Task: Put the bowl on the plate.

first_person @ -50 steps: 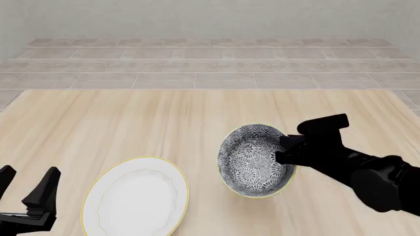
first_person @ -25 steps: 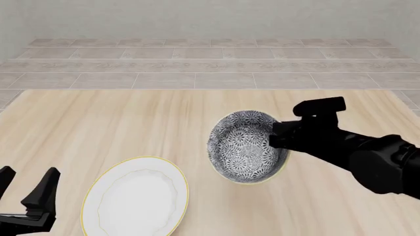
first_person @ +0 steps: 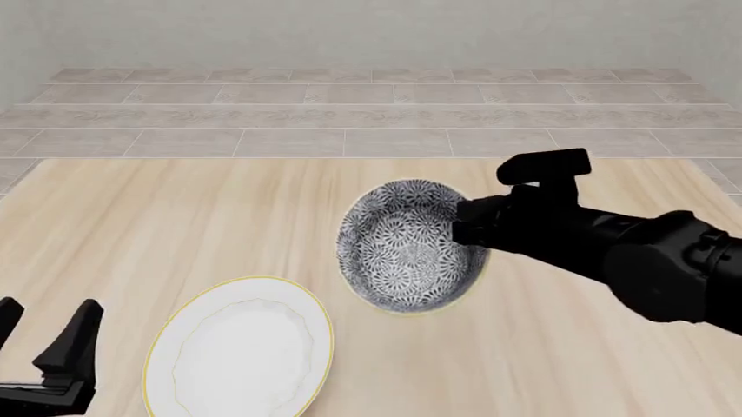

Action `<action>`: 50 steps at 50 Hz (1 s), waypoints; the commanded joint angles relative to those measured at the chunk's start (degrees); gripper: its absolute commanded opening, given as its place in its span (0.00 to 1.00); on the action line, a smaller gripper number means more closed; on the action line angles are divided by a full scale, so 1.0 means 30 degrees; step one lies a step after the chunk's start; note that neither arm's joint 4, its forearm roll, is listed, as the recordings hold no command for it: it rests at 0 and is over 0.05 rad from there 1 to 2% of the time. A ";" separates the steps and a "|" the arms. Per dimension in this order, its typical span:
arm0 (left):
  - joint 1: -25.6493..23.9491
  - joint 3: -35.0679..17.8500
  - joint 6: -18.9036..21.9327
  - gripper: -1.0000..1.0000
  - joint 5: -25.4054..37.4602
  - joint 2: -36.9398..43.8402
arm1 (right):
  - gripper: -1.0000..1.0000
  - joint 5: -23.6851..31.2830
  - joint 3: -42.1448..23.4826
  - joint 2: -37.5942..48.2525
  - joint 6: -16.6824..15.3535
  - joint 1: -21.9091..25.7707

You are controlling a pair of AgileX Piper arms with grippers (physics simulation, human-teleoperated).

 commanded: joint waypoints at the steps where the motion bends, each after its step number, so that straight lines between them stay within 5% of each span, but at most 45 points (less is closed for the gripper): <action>1: -0.0062 0.0000 0.0017 1.00 0.0187 -0.0272 | 0.00 0.0536 -0.1035 0.0019 0.0529 0.1005; 37: -0.0153 -0.0004 0.0182 1.00 0.0552 -0.0880 | 0.00 0.0658 -0.3408 0.1907 0.2511 0.3531; 50: -0.0104 -0.0005 0.0172 1.00 0.0534 -0.0864 | 0.00 -0.0370 -0.3312 0.2928 0.4129 0.4553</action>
